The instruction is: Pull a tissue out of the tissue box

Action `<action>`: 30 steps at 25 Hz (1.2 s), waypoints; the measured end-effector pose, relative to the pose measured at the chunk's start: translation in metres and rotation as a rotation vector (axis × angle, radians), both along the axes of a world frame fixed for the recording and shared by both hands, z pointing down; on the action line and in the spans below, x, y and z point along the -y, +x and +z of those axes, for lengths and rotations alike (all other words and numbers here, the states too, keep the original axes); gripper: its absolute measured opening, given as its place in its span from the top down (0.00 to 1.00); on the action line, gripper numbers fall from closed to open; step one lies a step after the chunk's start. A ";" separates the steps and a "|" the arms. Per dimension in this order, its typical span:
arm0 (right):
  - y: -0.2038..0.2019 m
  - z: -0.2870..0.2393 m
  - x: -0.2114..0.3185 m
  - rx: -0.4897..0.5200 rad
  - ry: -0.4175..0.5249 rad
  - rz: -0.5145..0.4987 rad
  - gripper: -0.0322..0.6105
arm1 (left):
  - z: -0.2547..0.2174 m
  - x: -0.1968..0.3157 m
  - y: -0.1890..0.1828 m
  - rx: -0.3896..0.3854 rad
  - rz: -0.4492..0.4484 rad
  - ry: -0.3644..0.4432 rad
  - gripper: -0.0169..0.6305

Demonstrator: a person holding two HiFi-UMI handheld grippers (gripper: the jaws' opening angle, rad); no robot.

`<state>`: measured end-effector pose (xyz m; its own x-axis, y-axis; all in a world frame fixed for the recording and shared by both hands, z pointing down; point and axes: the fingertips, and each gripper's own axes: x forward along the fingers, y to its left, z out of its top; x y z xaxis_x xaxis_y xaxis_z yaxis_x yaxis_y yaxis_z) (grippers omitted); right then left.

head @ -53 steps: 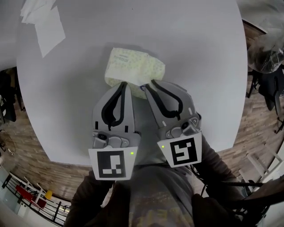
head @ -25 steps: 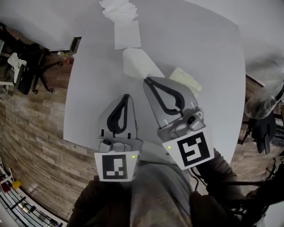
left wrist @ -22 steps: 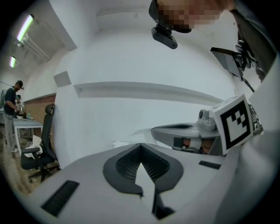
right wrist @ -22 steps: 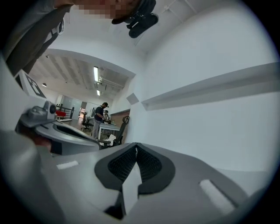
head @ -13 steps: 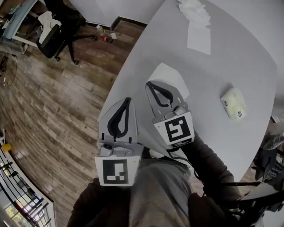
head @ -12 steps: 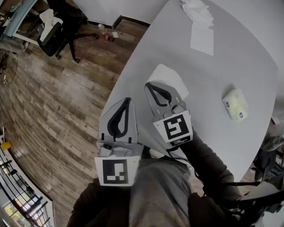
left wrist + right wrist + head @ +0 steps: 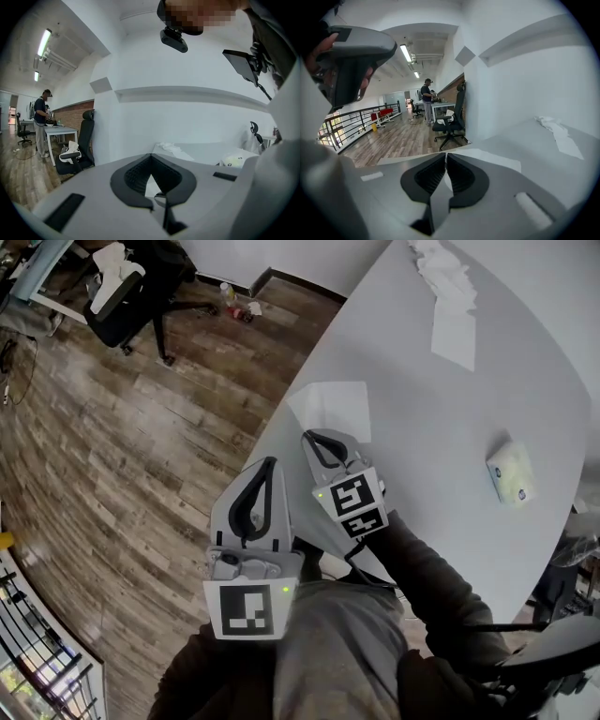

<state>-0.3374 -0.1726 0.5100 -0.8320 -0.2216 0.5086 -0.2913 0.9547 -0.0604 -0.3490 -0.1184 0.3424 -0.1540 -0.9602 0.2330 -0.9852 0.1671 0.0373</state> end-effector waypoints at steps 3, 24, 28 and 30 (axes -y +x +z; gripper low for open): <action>0.002 0.002 -0.008 0.016 -0.026 -0.007 0.83 | 0.003 0.000 -0.003 -0.007 0.022 0.001 0.98; 0.309 -0.252 -0.100 0.444 0.167 0.555 0.94 | -0.076 -0.036 0.269 0.010 0.522 0.162 0.98; 0.379 -0.273 -0.143 0.457 0.226 0.679 0.95 | -0.097 -0.072 0.338 0.016 0.609 0.199 0.98; 0.405 -0.282 -0.164 0.464 0.248 0.711 0.95 | -0.104 -0.090 0.368 0.005 0.635 0.203 0.98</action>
<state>0.0681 -0.0086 0.2281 -0.5662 -0.8240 0.0224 -0.8183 0.5586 -0.1351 0.0187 -0.0286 0.2380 0.4553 -0.8895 0.0384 -0.8902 -0.4556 0.0020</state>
